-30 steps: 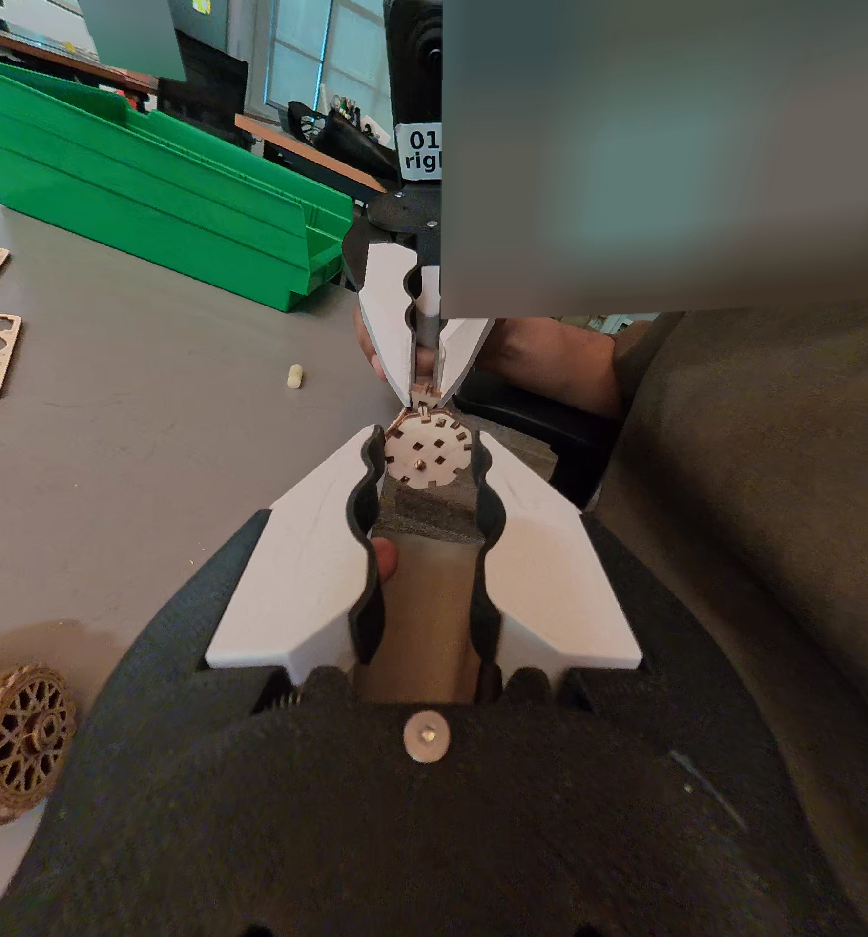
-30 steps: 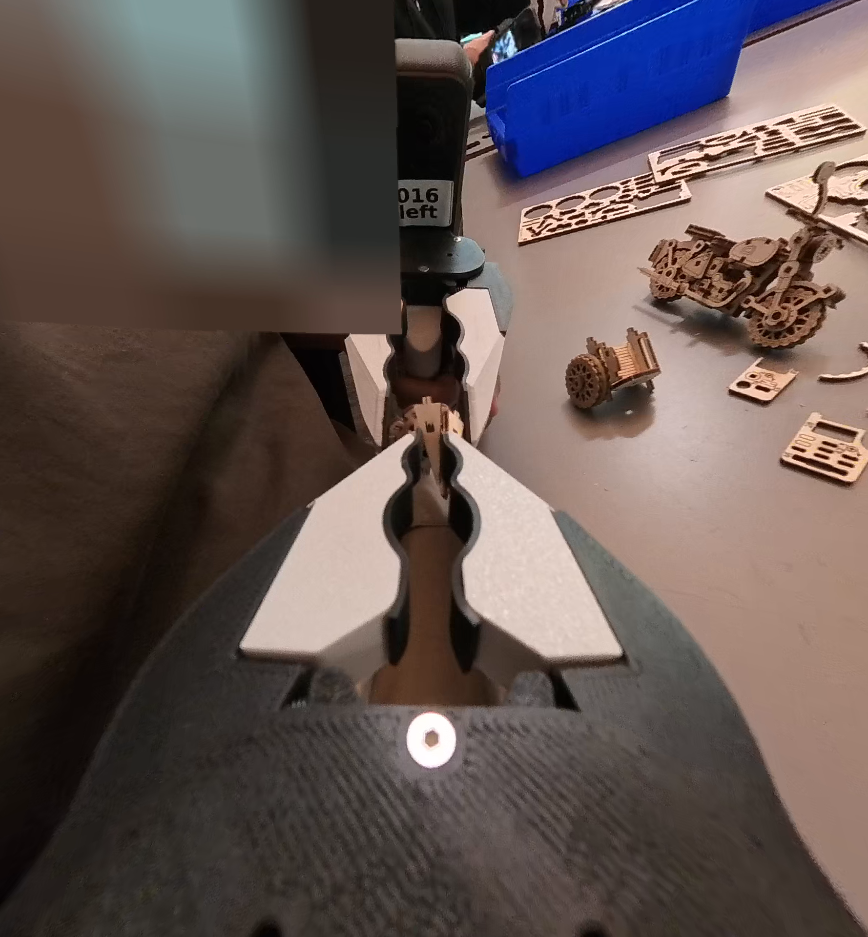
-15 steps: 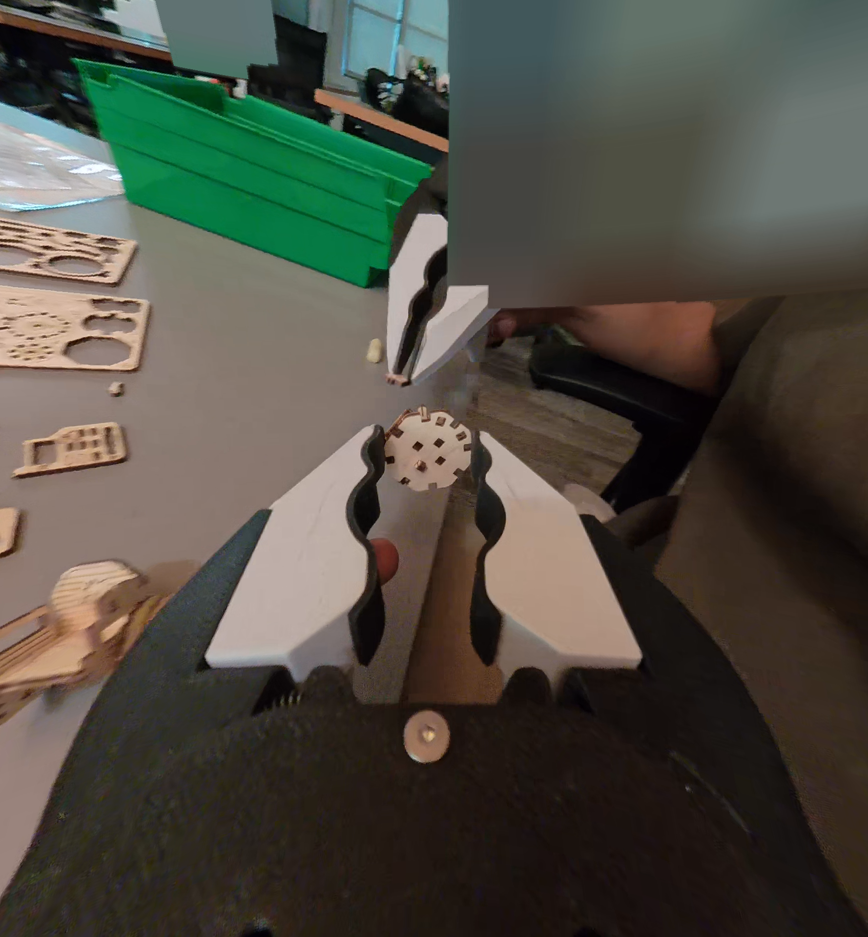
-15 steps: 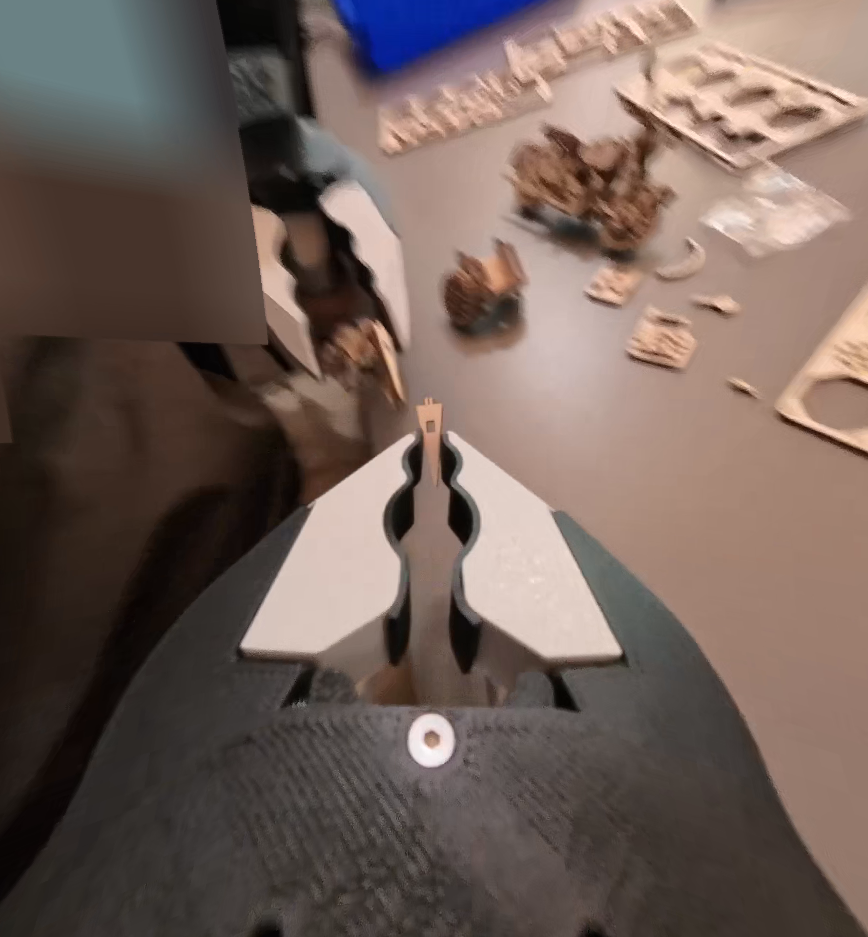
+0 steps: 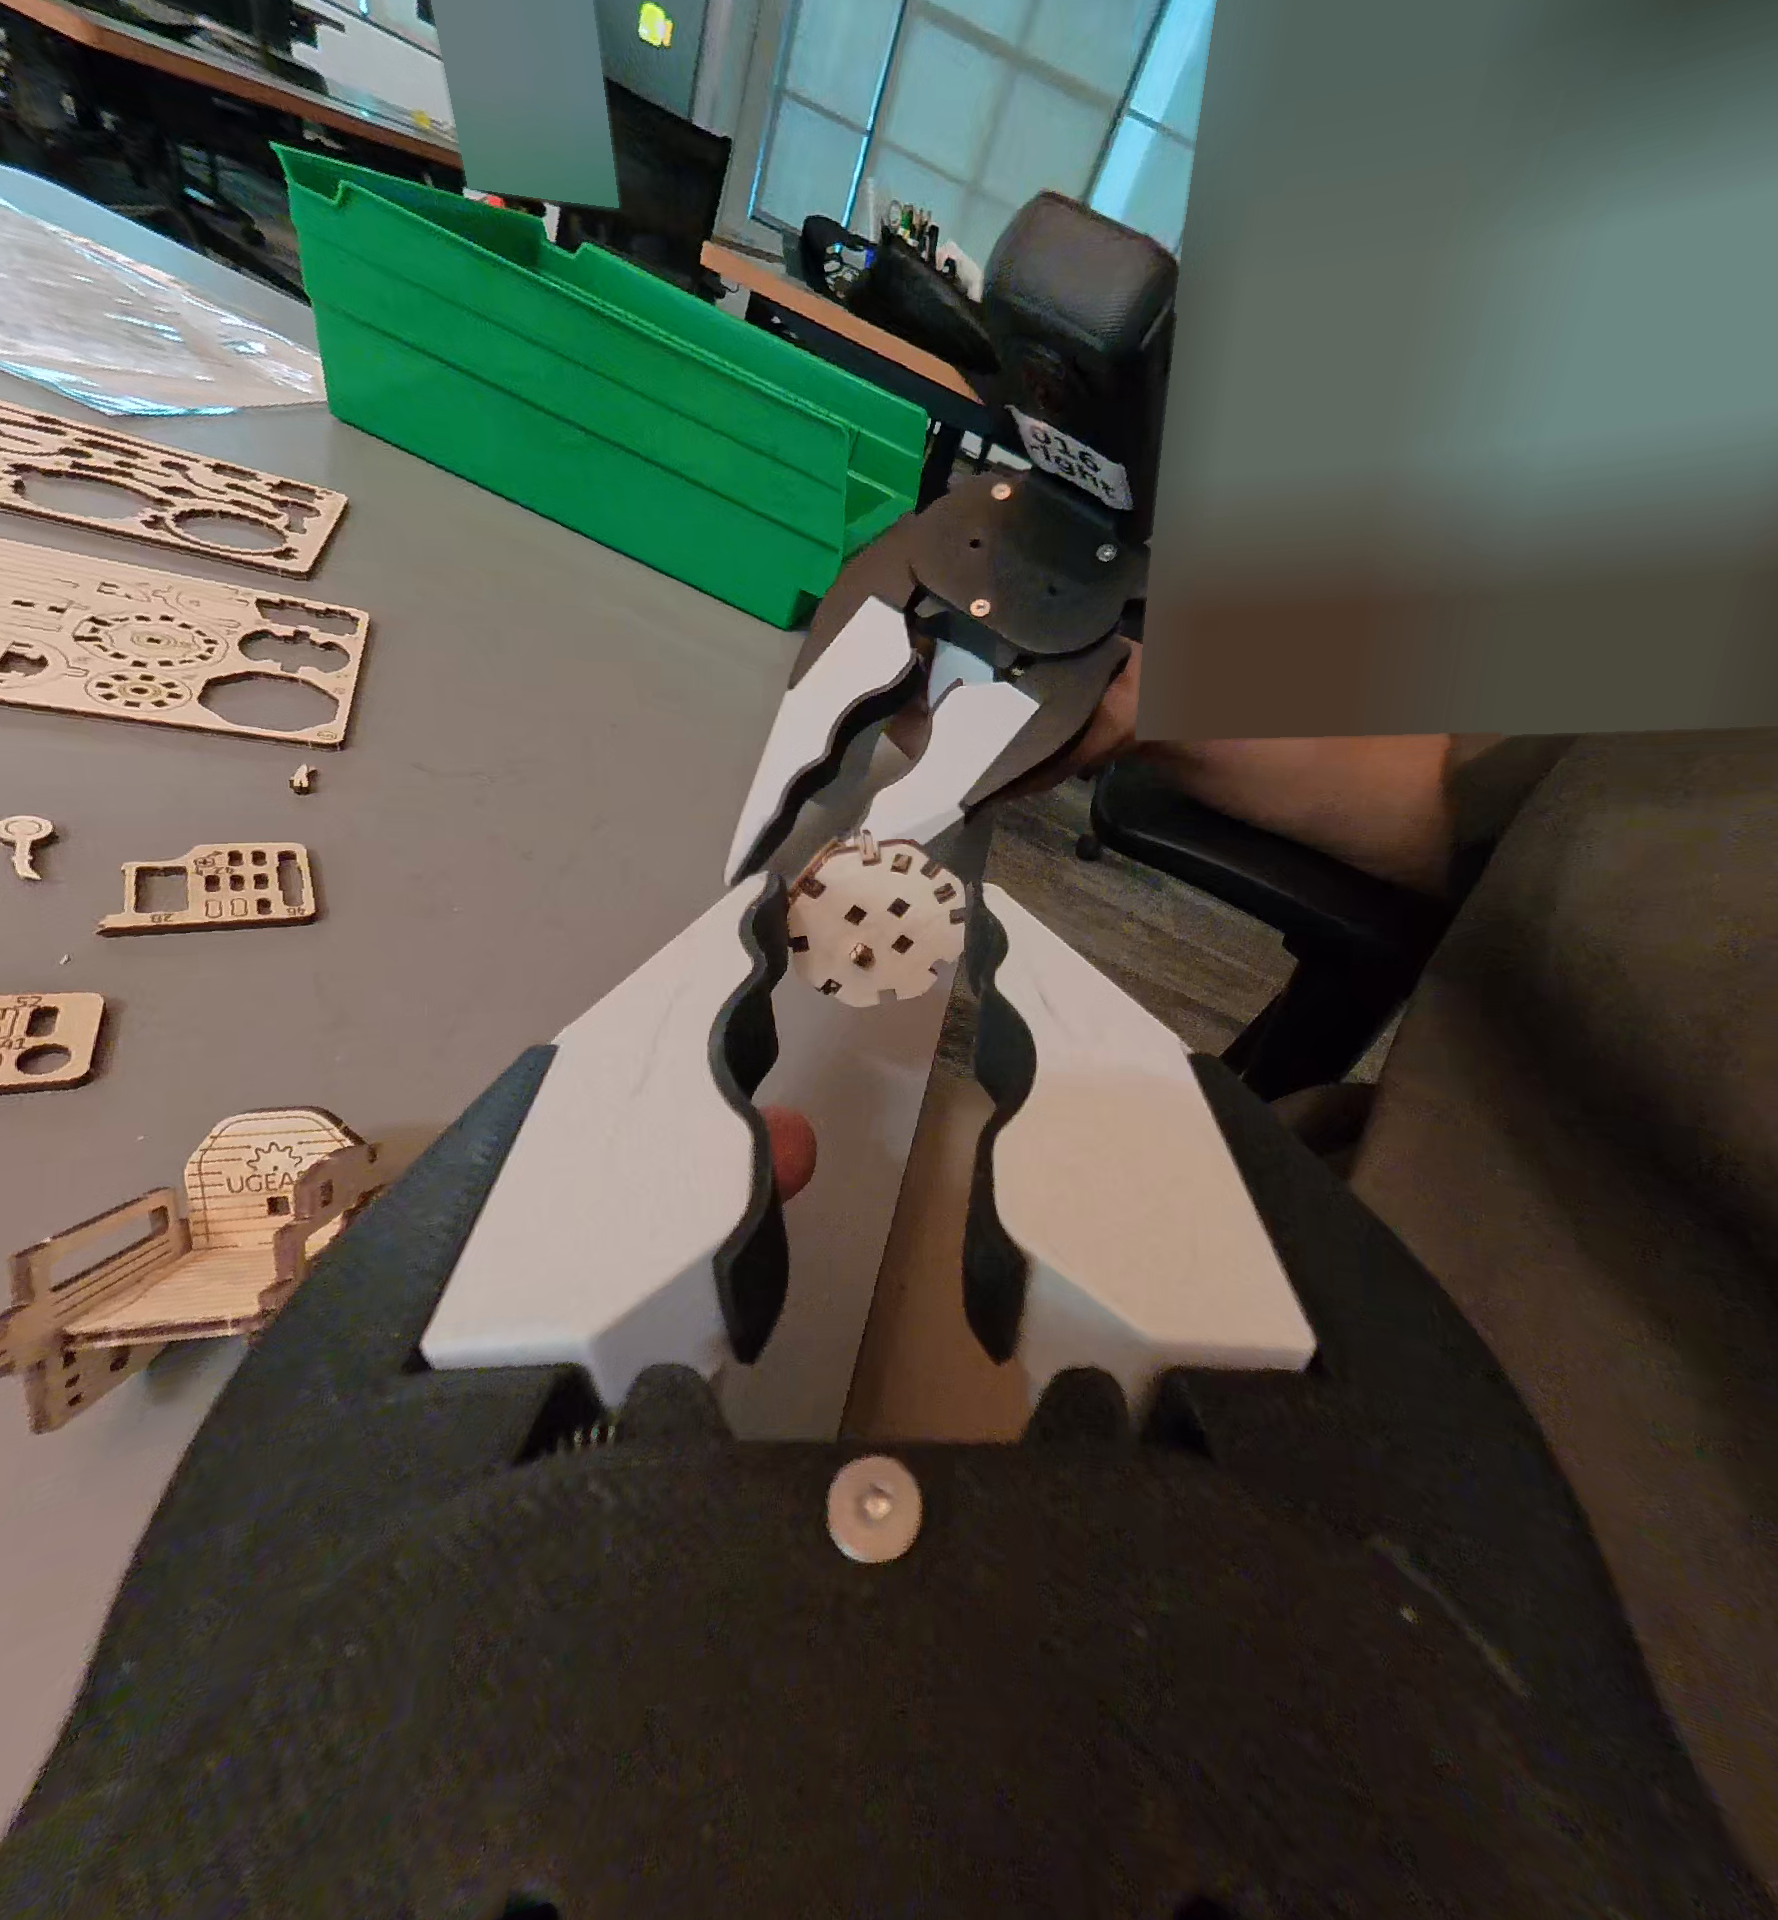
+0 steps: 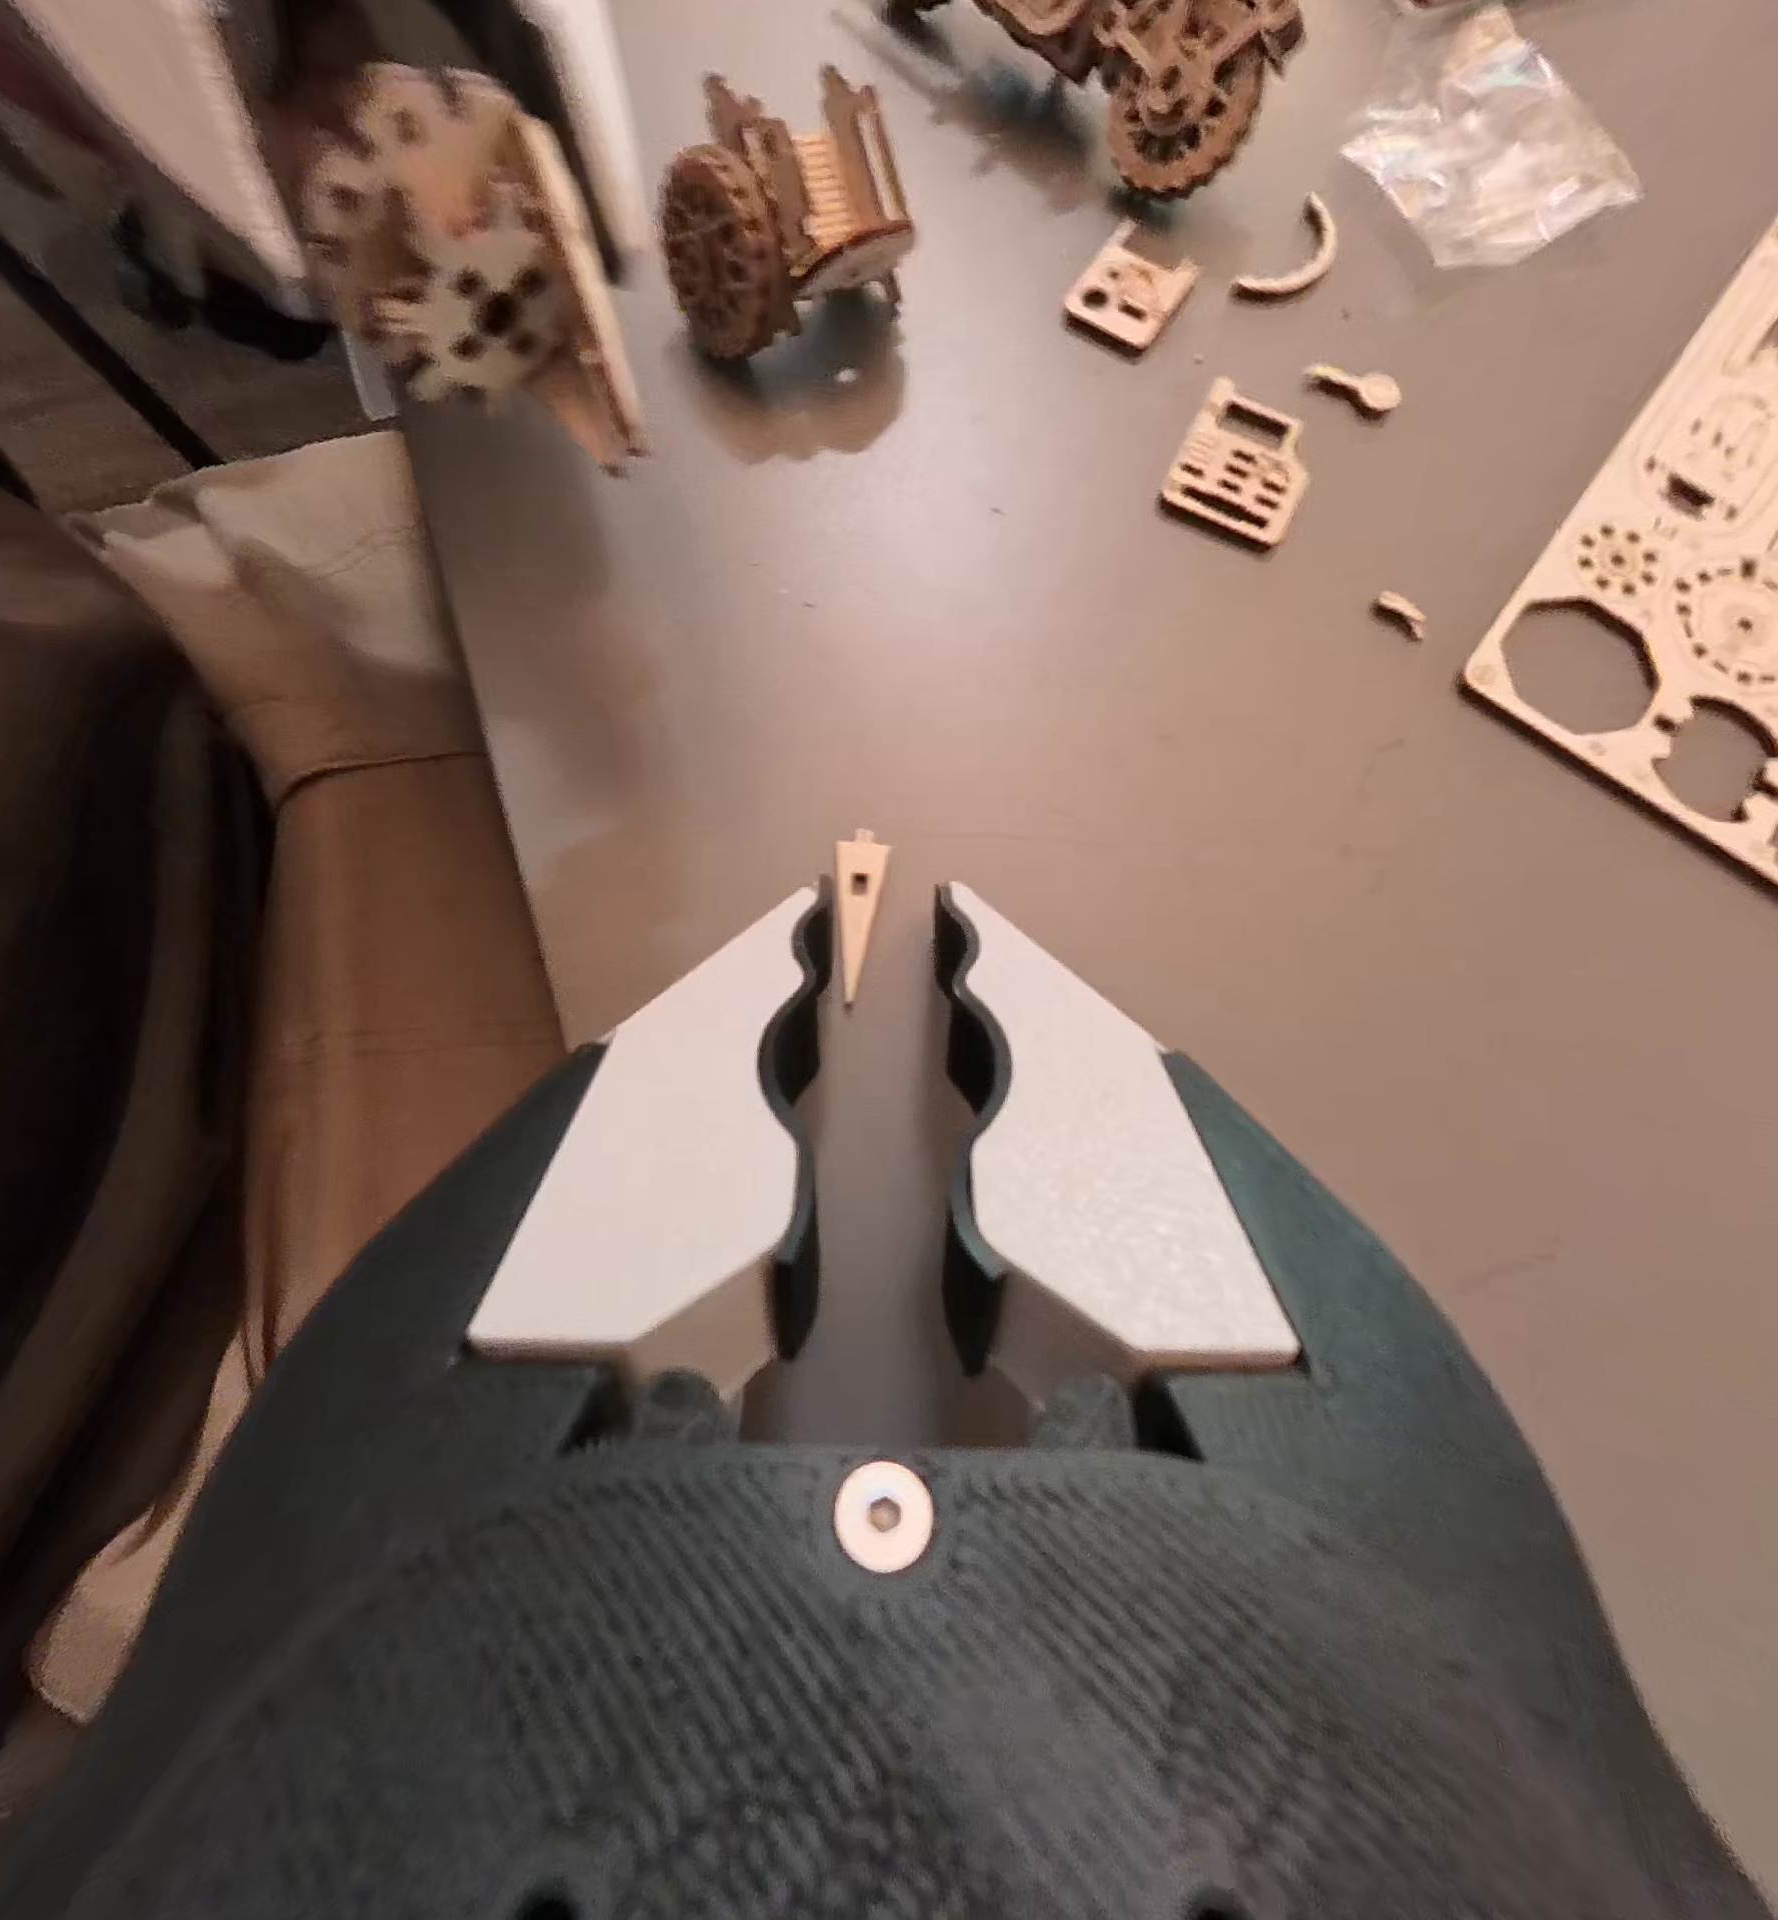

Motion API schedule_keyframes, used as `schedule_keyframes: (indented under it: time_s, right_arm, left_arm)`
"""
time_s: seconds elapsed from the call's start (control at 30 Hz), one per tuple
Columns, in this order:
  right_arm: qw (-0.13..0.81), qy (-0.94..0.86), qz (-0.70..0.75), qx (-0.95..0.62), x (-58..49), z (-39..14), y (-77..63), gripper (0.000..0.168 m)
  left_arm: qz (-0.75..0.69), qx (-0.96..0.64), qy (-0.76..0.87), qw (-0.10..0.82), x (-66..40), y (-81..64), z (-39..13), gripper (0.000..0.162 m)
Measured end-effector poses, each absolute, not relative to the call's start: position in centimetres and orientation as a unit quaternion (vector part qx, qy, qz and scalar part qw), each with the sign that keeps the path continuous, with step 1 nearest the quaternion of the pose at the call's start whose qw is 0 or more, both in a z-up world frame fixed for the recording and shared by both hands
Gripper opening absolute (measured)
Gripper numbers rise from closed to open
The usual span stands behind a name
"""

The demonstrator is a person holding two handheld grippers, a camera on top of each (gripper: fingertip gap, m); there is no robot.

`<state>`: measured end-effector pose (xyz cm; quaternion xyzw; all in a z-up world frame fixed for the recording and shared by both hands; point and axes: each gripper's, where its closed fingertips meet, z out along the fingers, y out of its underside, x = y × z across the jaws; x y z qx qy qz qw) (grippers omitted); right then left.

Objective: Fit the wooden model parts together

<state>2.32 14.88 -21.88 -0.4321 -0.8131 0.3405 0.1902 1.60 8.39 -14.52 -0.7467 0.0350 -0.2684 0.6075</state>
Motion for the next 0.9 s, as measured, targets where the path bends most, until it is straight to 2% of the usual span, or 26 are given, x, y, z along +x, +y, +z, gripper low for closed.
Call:
schedule_keyframes:
  time_s: [0.03, 0.17, 0.23, 0.33, 0.47, 0.6, 0.9]
  right_arm:
    - [0.186, -0.812, 0.341, -0.436, 2.3, -22.0, 14.9, 0.018]
    - [0.164, -0.808, 0.364, -0.434, 2.4, -22.0, 13.9, 0.018]
    - [0.178, -0.812, 0.347, -0.433, 2.2, -22.3, 14.1, 0.011]
    - [0.189, -0.815, 0.341, -0.428, 2.0, -22.0, 13.8, 0.009]
    - [0.207, -0.780, 0.433, -0.402, 1.9, -17.5, 12.4, 0.007]
    - [0.165, -0.732, 0.560, -0.352, 3.4, -12.3, 10.0, 0.006]
    - [0.090, -0.770, 0.547, -0.316, 4.8, -14.4, 6.6, 0.006]
  left_arm:
    - [-0.268, -0.747, 0.036, 0.607, 1.7, 8.4, -14.5, 0.031]
    - [-0.266, -0.750, 0.042, 0.605, 1.9, 8.3, -14.7, 0.031]
    - [-0.266, -0.750, 0.044, 0.604, 2.0, 8.3, -14.7, 0.031]
    - [-0.270, -0.749, 0.050, 0.602, 2.2, 8.2, -14.7, 0.031]
    - [-0.272, -0.753, 0.066, 0.596, 2.8, 8.0, -14.9, 0.031]
    - [-0.276, -0.757, 0.086, 0.587, 3.7, 7.9, -15.2, 0.031]
    - [-0.287, -0.758, 0.138, 0.569, 5.8, 7.1, -15.7, 0.031]
